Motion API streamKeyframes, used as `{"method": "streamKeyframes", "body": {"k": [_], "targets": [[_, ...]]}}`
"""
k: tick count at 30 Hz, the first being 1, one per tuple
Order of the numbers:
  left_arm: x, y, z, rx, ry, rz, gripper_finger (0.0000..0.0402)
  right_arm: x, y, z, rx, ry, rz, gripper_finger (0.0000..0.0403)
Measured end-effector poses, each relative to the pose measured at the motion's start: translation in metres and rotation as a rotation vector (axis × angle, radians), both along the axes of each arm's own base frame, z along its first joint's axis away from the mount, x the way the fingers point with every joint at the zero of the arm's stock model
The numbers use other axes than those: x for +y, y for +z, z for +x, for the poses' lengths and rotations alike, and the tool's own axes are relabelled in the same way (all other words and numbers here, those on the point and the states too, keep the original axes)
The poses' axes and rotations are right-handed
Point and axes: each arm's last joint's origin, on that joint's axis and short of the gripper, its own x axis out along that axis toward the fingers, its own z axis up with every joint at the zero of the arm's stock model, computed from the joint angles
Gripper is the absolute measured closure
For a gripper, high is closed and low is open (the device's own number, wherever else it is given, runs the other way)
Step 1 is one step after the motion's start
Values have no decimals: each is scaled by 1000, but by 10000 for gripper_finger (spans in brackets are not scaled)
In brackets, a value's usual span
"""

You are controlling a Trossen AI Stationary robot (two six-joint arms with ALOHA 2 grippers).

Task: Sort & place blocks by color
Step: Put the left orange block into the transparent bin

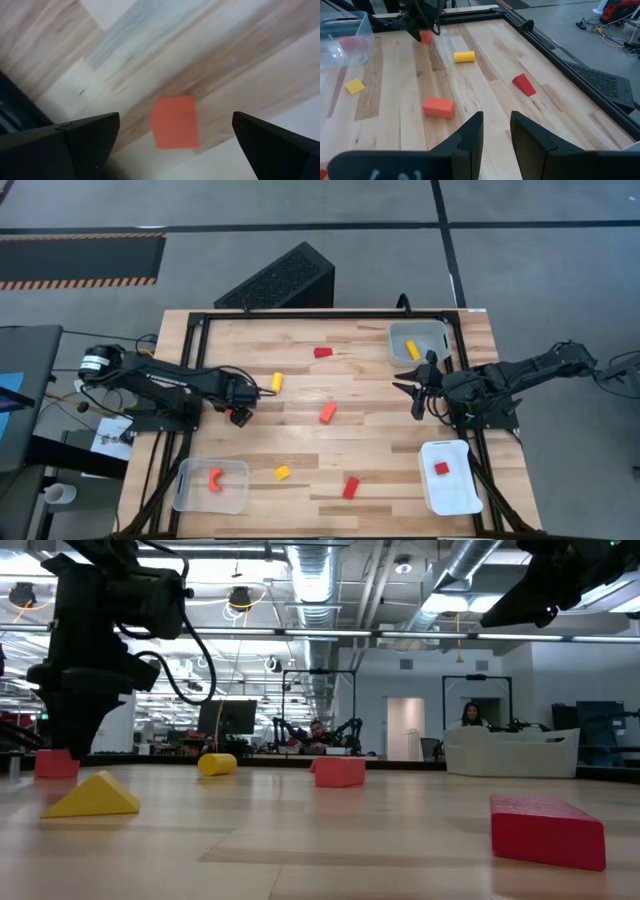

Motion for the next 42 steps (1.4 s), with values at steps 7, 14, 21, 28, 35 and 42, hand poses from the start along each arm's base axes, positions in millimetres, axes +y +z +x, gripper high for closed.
{"method": "streamKeyframes", "body": {"k": [7,14,21,28,35,42], "targets": [[4,-23,-10,-13,19,-57,28,0,0,0,3,2,0,282],[4,-30,-19,-42,36,-60,29,0,0,0,3,1,2,282],[4,-20,-22,-115,62,-31,93,0,0,0,2,1,1,282],[3,-20,-23,-114,77,-61,256,0,0,0,2,1,1,282],[2,-18,-23,-125,61,-114,304,0,0,0,2,1,2,282],[-7,6,-15,-236,-21,-183,304,0,0,0,1,1,2,282]]}}
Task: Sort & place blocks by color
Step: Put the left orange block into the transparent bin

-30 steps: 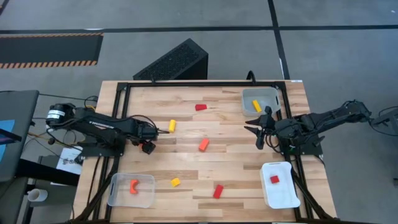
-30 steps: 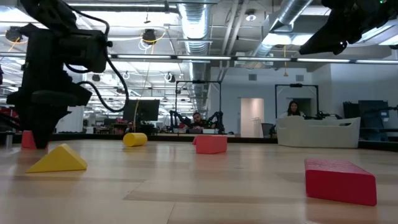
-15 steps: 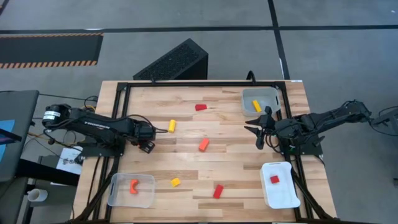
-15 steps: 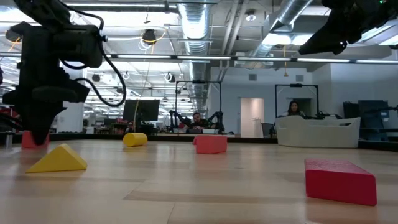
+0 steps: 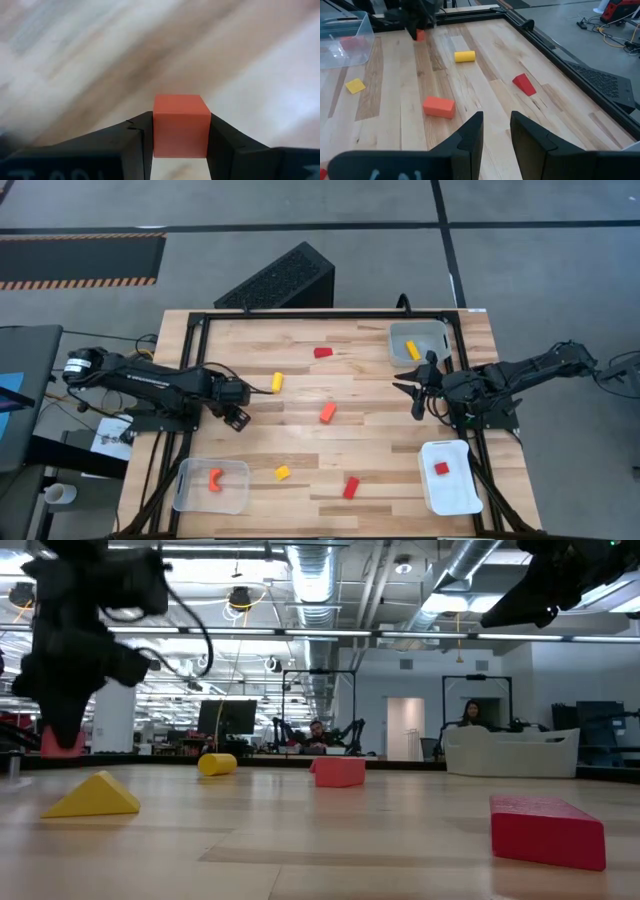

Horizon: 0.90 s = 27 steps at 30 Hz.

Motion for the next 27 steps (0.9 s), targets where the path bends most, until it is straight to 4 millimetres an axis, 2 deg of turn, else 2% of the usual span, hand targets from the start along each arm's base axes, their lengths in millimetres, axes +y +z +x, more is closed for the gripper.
{"method": "streamKeyframes", "body": {"k": [9,15,20,27], "targets": [[-23,71,11,-193,-104,29,304,0,1,0,-7,-1,2,282],[-51,110,8,-282,-181,32,304,0,1,0,-8,-2,6,282],[-78,118,-1,-294,-209,-35,304,0,1,0,-9,-3,8,282],[-123,106,-17,-185,-227,-88,304,0,1,0,-9,-3,8,282]]}}
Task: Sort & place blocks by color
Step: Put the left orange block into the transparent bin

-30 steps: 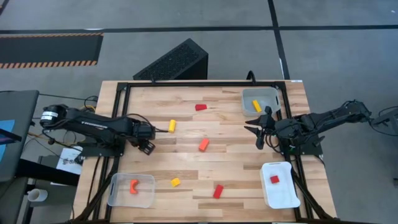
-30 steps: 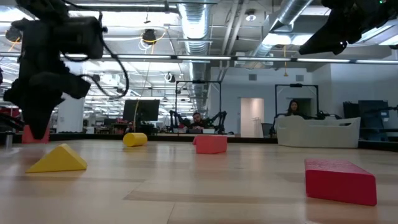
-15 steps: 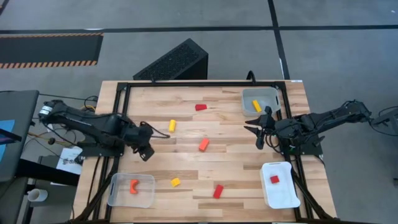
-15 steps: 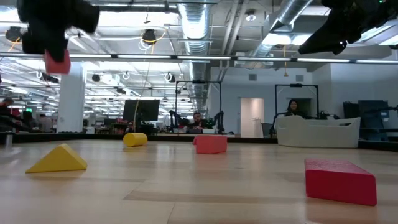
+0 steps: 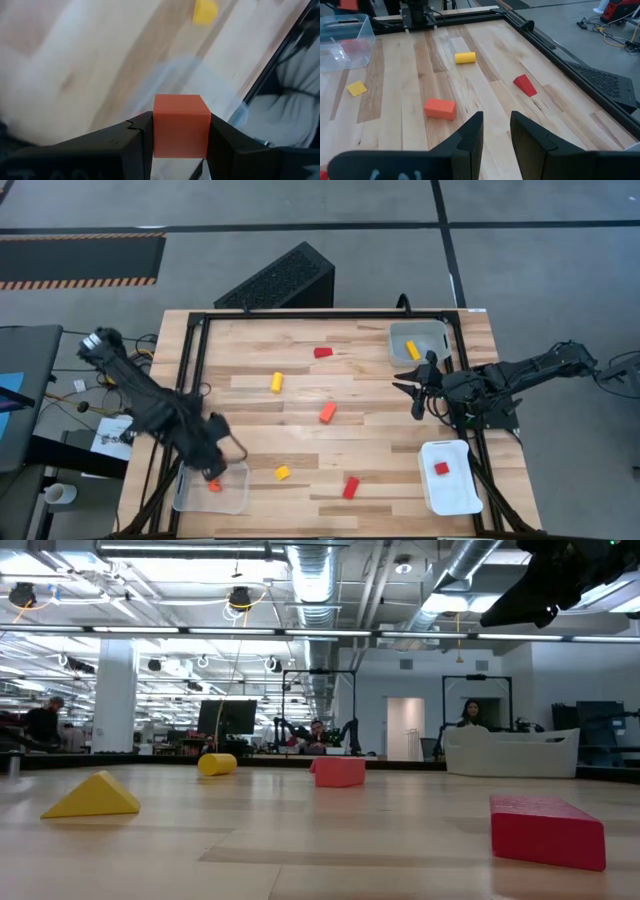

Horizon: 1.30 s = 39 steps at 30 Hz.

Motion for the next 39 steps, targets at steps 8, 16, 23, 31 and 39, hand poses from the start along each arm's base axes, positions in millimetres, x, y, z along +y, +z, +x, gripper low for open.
{"method": "streamKeyframes", "body": {"k": [8,16,23,31,39], "targets": [[-47,-28,-2,69,-28,37,304,0,0,0,0,0,0,282],[-75,-78,14,169,-143,198,301,0,0,0,-1,-1,1,282],[-85,-101,21,176,-192,233,295,0,0,0,-3,-4,7,282],[-79,-120,20,148,-175,194,299,0,1,0,-11,-4,10,282],[-72,-124,23,164,-175,180,295,0,1,0,-12,-4,10,282]]}}
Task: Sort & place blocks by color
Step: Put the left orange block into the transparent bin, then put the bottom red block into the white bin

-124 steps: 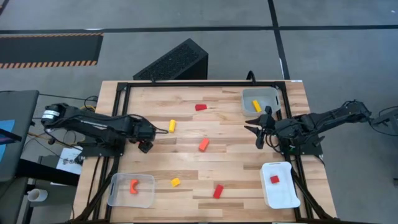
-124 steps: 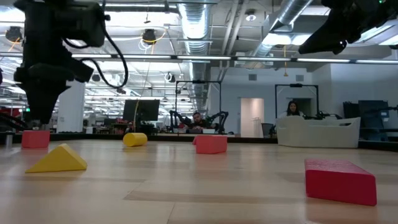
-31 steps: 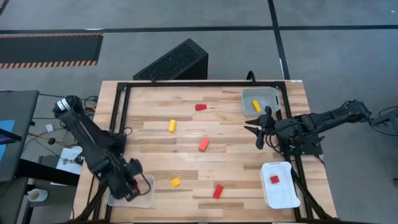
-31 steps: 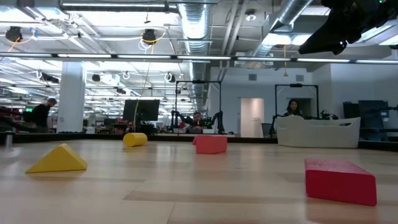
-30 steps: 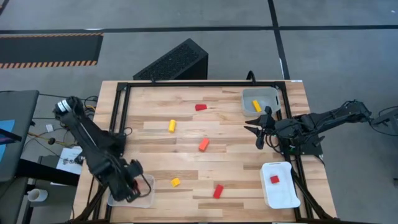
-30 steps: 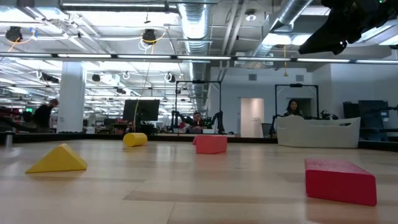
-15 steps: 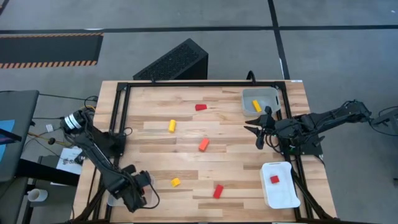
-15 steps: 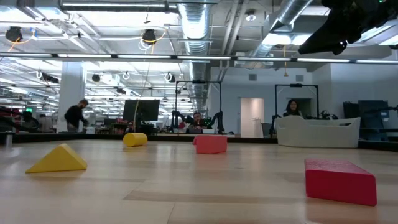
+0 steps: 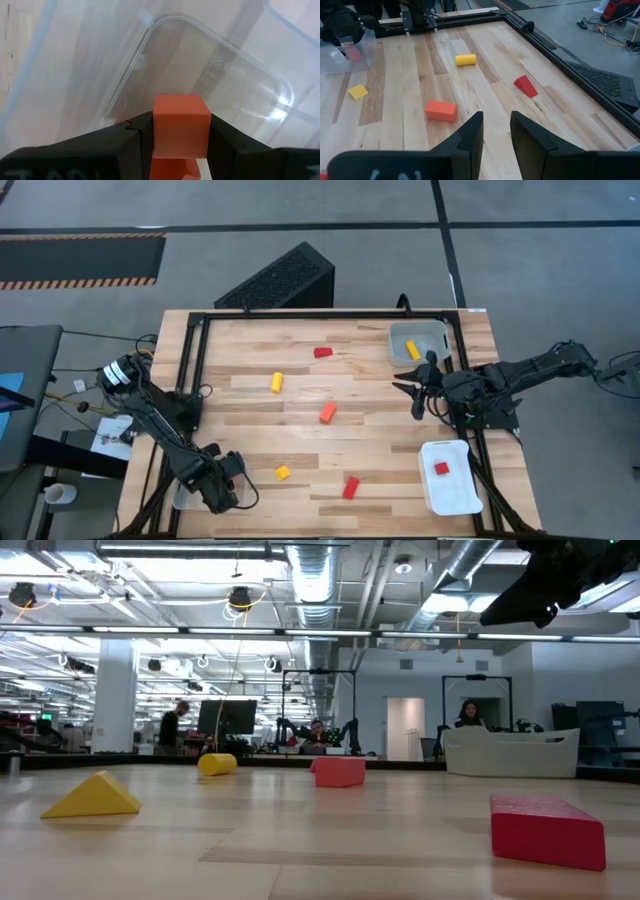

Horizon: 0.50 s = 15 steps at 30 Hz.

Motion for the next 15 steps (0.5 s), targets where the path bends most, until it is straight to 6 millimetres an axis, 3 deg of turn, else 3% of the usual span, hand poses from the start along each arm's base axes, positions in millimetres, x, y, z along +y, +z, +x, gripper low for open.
{"method": "streamKeyframes", "body": {"k": [8,15], "targets": [[1,3,3,17,44,-33,254,0,0,0,1,0,0,282],[-2,42,6,-88,109,-148,197,0,0,0,2,0,-1,282]]}}
